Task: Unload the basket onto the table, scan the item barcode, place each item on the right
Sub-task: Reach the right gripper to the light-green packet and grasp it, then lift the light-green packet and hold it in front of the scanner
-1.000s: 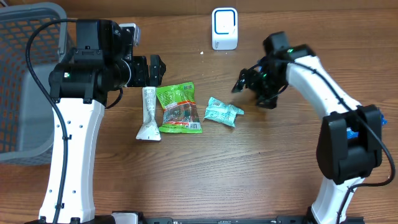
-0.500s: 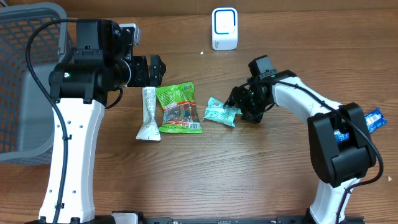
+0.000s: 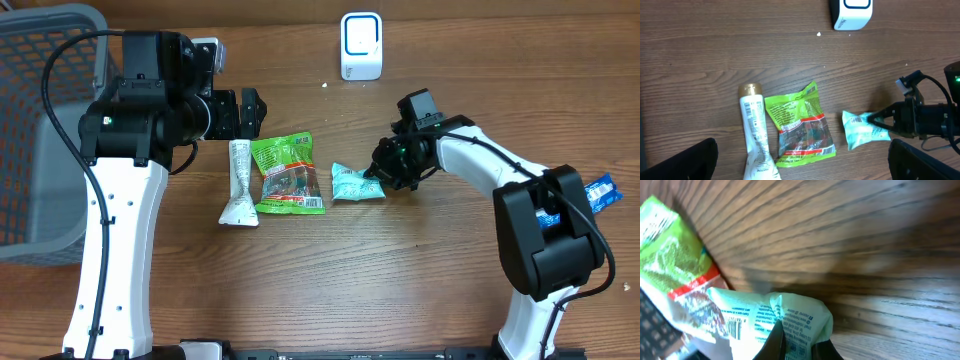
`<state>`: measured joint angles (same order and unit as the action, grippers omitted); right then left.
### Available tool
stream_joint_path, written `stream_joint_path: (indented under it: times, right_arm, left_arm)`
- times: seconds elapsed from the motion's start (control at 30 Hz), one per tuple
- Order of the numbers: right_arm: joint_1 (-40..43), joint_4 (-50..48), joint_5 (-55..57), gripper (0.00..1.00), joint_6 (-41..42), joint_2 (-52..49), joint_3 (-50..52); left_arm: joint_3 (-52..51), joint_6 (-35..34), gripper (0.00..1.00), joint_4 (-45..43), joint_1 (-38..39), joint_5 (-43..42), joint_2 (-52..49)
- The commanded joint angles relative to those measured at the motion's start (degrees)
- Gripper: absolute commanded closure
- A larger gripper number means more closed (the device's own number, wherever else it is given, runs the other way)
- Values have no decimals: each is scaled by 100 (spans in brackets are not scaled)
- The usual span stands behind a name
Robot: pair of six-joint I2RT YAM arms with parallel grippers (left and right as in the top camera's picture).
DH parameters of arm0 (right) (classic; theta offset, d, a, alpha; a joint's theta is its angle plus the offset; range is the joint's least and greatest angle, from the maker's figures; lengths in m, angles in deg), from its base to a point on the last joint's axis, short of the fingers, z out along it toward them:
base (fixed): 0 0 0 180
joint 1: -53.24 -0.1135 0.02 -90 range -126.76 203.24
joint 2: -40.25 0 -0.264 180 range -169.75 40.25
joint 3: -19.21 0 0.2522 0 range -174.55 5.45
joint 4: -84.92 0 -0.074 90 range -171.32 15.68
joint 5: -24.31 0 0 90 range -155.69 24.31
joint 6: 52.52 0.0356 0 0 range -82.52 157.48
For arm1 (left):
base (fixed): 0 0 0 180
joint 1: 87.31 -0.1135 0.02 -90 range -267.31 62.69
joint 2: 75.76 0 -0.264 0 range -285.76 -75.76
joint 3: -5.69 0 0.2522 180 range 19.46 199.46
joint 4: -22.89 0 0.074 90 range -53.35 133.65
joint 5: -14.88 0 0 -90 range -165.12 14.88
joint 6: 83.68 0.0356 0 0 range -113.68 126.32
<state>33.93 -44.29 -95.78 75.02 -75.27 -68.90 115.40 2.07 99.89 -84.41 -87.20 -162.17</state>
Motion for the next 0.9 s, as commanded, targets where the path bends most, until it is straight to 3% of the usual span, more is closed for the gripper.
stream_joint_path:
  times: [0.0, 0.1, 0.3, 0.87]
  right_arm:
    - [319, 105, -973, 96, -1453, 466, -184]
    - [597, 236, -1429, 96, -2376, 925, -229]
    - [944, 402, -1405, 96, -3261, 1888, -229]
    - [527, 264, 284, 96, -3285, 2616, -229]
  left_arm:
    - [85, 107, 0, -4, 13, -90, -22]
    - [85, 107, 0, -4, 13, -90, -22]
    - [85, 107, 0, -2, 13, -90, -22]
    - [85, 107, 0, -4, 11, -87, -22]
